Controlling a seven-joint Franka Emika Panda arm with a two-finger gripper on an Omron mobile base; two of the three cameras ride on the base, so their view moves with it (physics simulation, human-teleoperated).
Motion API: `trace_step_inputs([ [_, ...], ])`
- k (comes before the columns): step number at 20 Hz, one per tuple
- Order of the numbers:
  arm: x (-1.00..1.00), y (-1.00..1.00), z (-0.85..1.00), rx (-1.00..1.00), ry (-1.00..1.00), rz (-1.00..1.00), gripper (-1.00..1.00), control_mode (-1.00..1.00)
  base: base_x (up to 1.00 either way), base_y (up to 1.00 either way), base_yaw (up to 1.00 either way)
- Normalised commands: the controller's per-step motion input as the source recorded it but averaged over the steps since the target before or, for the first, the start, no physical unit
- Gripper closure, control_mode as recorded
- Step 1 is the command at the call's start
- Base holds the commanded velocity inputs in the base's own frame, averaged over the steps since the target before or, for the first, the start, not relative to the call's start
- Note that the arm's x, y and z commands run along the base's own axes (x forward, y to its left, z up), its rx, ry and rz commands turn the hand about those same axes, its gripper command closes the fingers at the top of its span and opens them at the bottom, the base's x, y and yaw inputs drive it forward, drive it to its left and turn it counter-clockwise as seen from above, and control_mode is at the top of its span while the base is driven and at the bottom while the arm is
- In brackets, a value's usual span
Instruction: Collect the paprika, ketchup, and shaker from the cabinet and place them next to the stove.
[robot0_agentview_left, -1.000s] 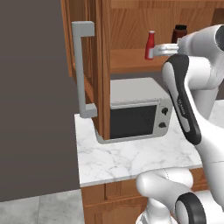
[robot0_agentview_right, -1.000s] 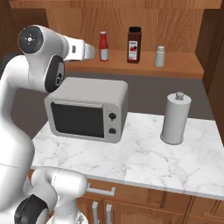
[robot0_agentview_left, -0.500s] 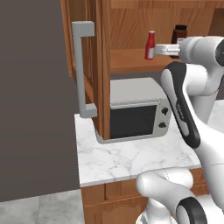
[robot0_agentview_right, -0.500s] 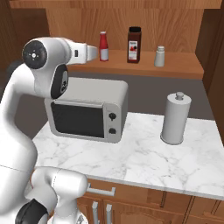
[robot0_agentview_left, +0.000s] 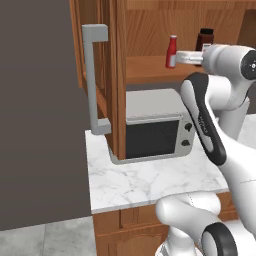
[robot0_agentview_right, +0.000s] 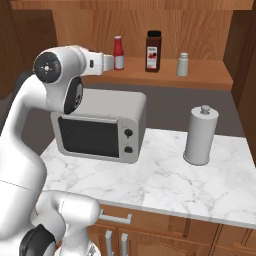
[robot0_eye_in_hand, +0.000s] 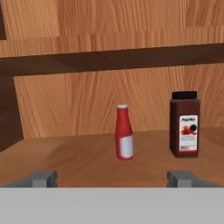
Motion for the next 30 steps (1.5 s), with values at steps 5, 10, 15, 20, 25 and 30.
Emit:
trace_step_inputs([
  [5,0.13,0.00,-0.25,0.09,-0.16,0.00,-1.00,-1.00,0.00,0.00,0.00],
  [10,0.02,0.00,-0.01,0.00,-0.02,0.00,-1.00,-1.00,0.00,0.00,0.00],
  [15,0.16,0.01,0.00,0.00,0.01,0.00,-1.00,-1.00,0.00,0.00,0.00],
  [20,0.29,0.00,0.00,0.00,0.03,0.00,-1.00,-1.00,0.00,0.00,0.00],
  [25,0.38,0.00,0.00,0.00,0.05,0.00,-1.00,-1.00,0.00,0.00,0.00],
  [30,0.46,0.01,0.00,0.00,0.05,0.00,-1.00,-1.00,0.00,0.00,0.00],
])
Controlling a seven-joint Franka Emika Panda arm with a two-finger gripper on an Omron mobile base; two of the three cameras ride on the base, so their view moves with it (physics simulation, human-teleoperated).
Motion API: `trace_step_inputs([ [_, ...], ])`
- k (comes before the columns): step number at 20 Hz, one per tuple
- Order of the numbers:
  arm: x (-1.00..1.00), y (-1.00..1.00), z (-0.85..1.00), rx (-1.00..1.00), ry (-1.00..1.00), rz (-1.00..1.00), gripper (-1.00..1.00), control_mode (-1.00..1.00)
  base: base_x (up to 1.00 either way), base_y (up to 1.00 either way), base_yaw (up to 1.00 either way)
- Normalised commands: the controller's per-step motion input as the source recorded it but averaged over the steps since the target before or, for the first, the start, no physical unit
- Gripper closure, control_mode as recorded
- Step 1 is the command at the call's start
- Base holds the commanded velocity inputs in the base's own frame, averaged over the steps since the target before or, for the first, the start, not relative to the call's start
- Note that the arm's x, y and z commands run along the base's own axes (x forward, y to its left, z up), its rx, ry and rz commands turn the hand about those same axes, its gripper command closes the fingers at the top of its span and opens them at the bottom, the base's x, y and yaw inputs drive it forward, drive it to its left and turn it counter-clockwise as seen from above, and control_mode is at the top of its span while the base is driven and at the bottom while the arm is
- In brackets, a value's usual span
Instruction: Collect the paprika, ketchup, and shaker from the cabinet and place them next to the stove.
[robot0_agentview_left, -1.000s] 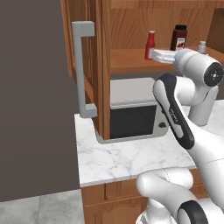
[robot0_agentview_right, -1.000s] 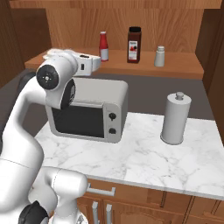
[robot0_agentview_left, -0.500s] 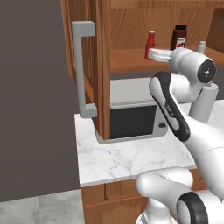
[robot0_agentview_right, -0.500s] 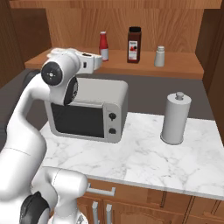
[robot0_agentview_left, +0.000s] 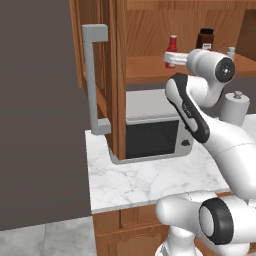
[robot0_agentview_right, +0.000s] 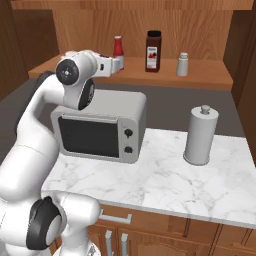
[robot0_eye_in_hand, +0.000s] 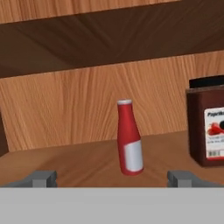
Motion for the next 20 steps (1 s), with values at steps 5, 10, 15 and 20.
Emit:
trace_step_inputs([
  [5,0.44,0.00,0.00,0.00,0.05,0.00,-1.00,-1.00,0.00,0.00,0.00],
  [10,0.30,-0.05,0.00,0.00,0.04,0.00,-1.00,-1.00,0.00,0.00,0.00],
  [15,0.33,-0.15,0.00,0.00,0.03,0.00,-1.00,-1.00,0.00,0.00,0.00],
  [20,0.27,-0.14,0.00,0.00,0.01,0.00,-1.00,-1.00,0.00,0.00,0.00],
])
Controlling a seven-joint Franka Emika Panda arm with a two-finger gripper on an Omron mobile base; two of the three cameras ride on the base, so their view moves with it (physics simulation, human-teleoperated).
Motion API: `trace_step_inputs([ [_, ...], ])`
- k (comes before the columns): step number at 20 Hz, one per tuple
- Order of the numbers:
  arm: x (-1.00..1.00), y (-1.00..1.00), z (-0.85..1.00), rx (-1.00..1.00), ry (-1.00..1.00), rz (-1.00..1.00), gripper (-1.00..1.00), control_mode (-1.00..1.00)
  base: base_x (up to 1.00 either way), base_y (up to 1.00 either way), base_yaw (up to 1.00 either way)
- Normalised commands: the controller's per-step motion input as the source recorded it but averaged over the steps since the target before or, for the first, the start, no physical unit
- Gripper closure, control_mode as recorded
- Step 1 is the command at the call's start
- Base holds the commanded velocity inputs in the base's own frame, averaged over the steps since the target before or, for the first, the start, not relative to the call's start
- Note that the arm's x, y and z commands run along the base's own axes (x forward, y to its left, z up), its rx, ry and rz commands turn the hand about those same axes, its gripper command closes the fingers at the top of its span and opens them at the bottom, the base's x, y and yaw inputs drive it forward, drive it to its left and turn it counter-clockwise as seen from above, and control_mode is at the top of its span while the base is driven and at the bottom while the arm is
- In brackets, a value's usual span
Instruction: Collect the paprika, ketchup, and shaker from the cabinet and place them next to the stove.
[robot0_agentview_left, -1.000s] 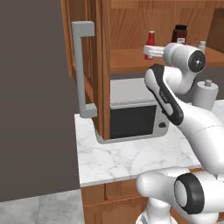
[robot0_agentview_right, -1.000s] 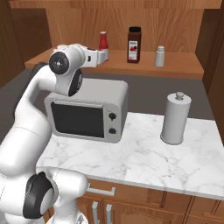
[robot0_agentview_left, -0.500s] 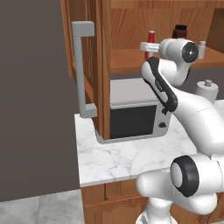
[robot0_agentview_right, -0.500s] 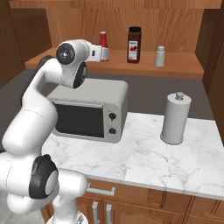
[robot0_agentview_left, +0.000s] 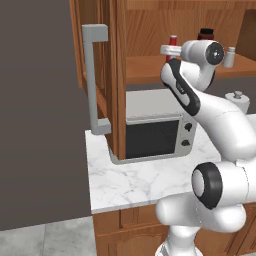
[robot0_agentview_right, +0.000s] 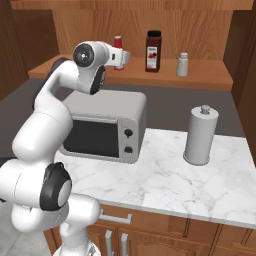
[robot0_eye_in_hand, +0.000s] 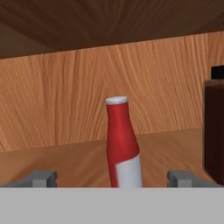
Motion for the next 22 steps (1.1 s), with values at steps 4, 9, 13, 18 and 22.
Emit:
trace_step_inputs([
  [4,0.24,-0.18,0.00,0.00,0.00,0.00,-1.00,-1.00,0.00,0.00,0.00],
  [9,0.20,-0.01,0.00,0.00,0.00,0.00,-1.00,-1.00,0.00,0.00,0.00],
  [13,0.11,0.00,0.00,0.00,0.03,0.00,-1.00,-1.00,0.00,0.00,0.00],
  [18,0.08,-0.06,-0.05,0.00,0.03,0.00,-1.00,-1.00,0.00,0.00,0.00],
  [22,0.10,-0.04,-0.07,0.00,0.02,0.00,-1.00,-1.00,0.00,0.00,0.00],
])
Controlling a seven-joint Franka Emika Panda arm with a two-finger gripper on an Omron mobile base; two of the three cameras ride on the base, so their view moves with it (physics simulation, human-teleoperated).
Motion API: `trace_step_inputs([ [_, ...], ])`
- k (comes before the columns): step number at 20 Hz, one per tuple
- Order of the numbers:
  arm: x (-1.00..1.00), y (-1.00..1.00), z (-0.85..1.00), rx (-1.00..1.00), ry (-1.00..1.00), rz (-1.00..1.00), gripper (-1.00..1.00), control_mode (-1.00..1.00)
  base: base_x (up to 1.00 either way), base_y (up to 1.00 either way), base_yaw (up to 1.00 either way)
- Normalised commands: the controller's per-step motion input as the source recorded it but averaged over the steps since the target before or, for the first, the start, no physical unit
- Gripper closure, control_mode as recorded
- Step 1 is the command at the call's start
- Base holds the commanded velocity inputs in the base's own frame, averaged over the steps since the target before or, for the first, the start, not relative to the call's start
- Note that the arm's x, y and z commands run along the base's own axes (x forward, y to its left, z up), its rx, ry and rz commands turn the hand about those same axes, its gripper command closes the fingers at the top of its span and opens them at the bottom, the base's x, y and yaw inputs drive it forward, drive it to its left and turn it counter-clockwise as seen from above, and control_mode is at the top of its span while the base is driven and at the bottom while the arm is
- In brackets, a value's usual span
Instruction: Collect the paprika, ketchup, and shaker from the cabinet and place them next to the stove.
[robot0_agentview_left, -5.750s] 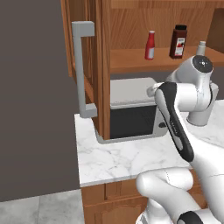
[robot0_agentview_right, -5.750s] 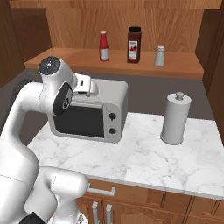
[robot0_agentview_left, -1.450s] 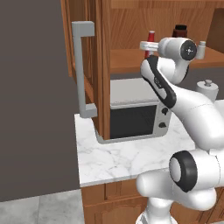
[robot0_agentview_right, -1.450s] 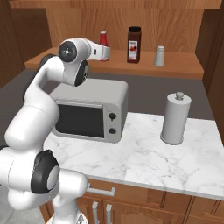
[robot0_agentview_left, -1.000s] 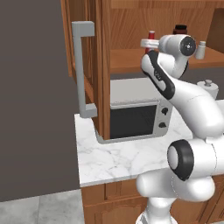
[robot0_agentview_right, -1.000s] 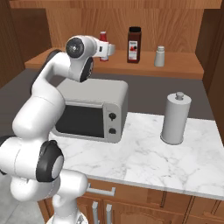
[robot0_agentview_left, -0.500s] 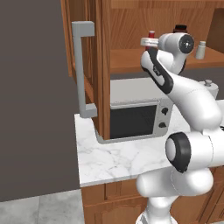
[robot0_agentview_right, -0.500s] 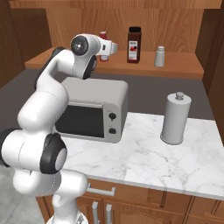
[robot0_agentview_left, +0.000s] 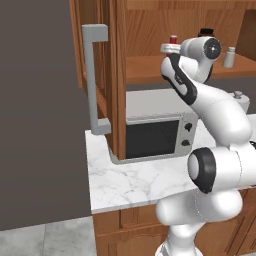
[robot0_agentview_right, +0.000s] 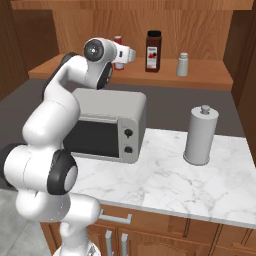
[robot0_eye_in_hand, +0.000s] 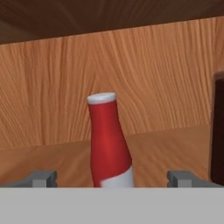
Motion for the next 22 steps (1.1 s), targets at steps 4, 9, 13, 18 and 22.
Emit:
trace_step_inputs([
  [4,0.18,0.00,-0.04,0.00,0.04,0.00,-1.00,-1.00,0.00,0.00,0.00],
  [9,0.20,0.02,-0.01,-0.01,0.06,0.00,-1.00,-1.00,0.00,0.00,0.00],
  [13,0.14,0.00,-0.03,-0.01,0.04,0.00,-1.00,-1.00,0.00,0.00,0.00],
  [18,0.14,0.00,-0.04,0.00,0.04,0.00,-1.00,-1.00,0.00,0.00,0.00],
  [22,0.16,0.09,-0.08,-0.02,0.03,0.00,-1.00,-1.00,0.00,0.00,0.00],
])
